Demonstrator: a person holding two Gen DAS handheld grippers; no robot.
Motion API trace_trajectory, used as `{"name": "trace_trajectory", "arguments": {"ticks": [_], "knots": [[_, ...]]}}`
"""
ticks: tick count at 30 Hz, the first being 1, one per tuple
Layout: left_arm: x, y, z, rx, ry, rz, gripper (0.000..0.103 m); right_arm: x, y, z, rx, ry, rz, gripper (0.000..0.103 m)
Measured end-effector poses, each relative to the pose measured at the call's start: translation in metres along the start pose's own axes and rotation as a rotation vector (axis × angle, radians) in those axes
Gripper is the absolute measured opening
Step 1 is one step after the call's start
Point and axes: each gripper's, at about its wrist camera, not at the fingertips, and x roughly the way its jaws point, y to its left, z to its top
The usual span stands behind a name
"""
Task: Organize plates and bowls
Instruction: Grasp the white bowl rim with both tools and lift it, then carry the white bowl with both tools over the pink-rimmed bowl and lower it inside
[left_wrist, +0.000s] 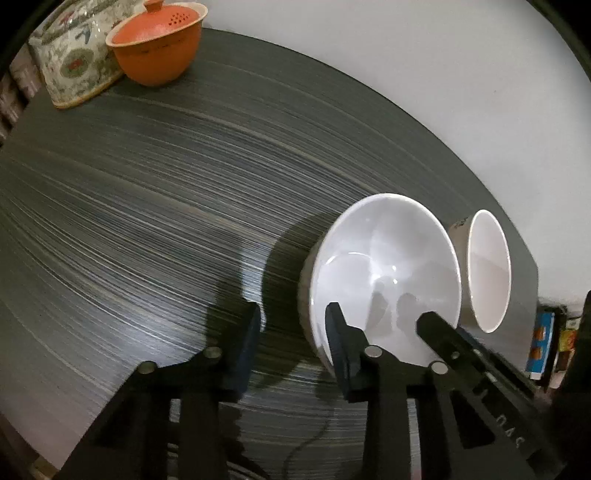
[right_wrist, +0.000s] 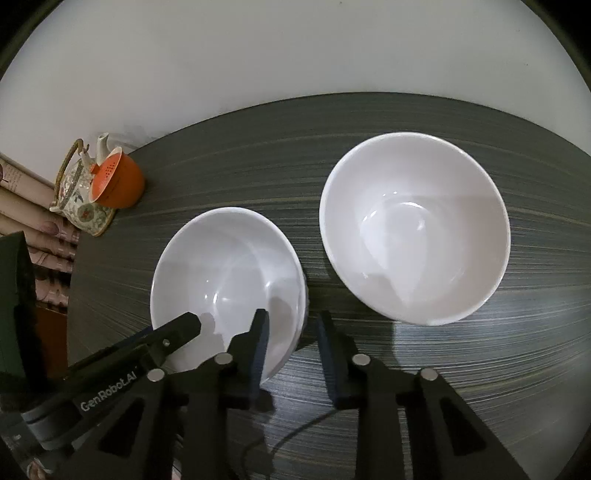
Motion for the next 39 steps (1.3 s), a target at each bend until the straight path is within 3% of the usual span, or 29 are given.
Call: {"name": "trace_trajectory", "arguments": {"ticks": [4,12,21,30,39], "knots": [[0.001,-0.005,-0.001,0.011,-0.006,-0.030,0.015,0.003,-0.002,-0.002,0.006,-0.004,0.006,0.015],[-0.013,-0.012,-0.011,0.018,-0.027,0.002,0.015,-0.007,0.000,-0.015,0.016,0.004,0.040,0.015],[-0.068,-0.008,-0.039,0.026,-0.104,0.026,0.015,-0.048,0.023,-0.047,-0.008,-0.025,0.103,0.015],[-0.125,0.000,-0.097,0.027,-0.165,0.042,0.015,-0.096,0.036,-0.087,-0.057,-0.073,0.125,0.015],[-0.138,-0.014,-0.147,0.055,-0.186,0.009,0.015,-0.142,0.018,-0.133,-0.057,-0.144,0.119,0.015]]}}
